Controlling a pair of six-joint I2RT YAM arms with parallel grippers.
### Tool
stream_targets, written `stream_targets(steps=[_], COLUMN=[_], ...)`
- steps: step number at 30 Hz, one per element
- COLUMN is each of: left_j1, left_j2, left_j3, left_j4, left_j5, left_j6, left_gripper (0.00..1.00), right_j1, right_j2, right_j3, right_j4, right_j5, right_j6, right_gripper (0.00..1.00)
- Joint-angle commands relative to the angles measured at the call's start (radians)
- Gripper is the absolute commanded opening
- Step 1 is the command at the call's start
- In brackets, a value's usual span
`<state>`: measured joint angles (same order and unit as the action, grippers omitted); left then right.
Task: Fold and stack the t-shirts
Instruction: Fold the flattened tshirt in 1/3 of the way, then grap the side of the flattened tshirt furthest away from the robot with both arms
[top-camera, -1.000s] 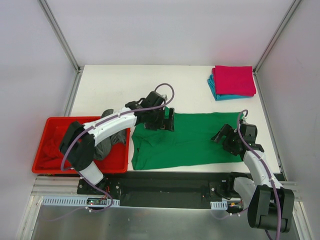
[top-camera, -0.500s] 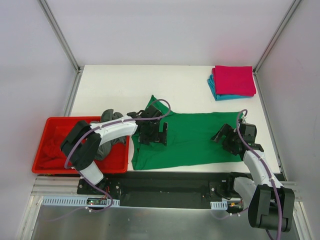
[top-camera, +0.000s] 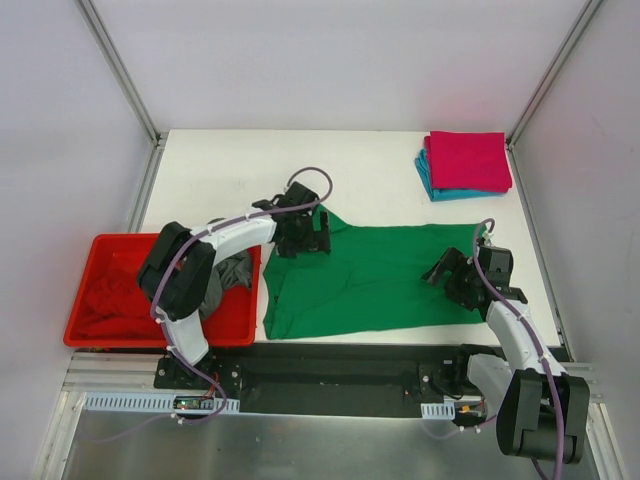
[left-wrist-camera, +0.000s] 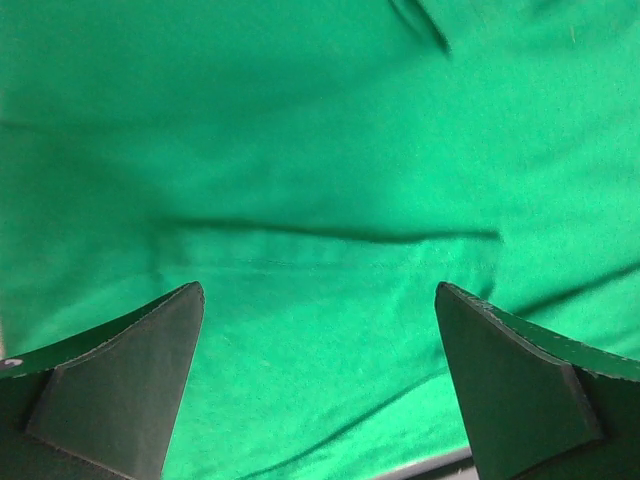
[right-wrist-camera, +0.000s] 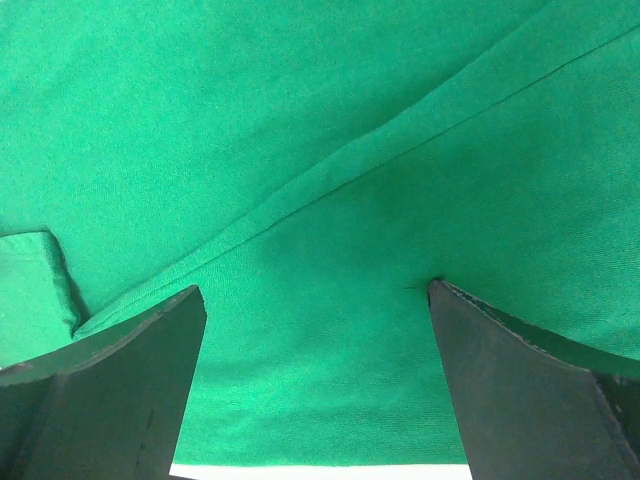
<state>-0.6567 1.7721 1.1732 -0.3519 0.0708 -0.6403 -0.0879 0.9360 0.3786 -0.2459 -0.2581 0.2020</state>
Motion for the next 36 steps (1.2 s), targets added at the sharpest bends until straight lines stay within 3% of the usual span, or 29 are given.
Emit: stream_targets(steps=[1,8,13,17,23,30,36], left_j1=[0.090,0.098,0.030,-0.030,-0.009,0.132,0.181], left_j2=[0.009,-0.037,-0.105,-0.134,-0.128,0.007,0.257], left_j3=[0.052,0.049,0.019,-0.029,0.008,0.221,0.559], left_j4=[0.021,0.019,0.021,0.042,0.041,-0.025,-0.096], left_j5=[-0.052,0.037,0.064,0.109,0.089,0.067,-0.037], left_j6=[-0.010,-0.016,-0.007,-0.006,0.010,0.022,0.065], left_gripper=[0.99,0.99,0.99,0.99,0.99,0.99,0.94], right_j1=[0.008,0.008,0.011,0.022,0.020,-0.045,-0.107], right_j2=[0.012,0.007,-0.023,-0.046,-0.112,-0.010,0.075], right_j3=[-0.012,-0.009,0.000,0.065,0.204,0.348,0.408], right_j4=[-0.041,-0.043,-0.052,-0.131,-0.228,-0.237,-0.224], right_j5=[0.023,0.023,0.045,0.062,0.148,0.215,0.217], right_j6=[-0.007,-0.010,-0.007,-0.035,-0.072,-0.061,-0.088], right_gripper=[0.96,0.96,0.96,0.96,0.96,0.96,0.96])
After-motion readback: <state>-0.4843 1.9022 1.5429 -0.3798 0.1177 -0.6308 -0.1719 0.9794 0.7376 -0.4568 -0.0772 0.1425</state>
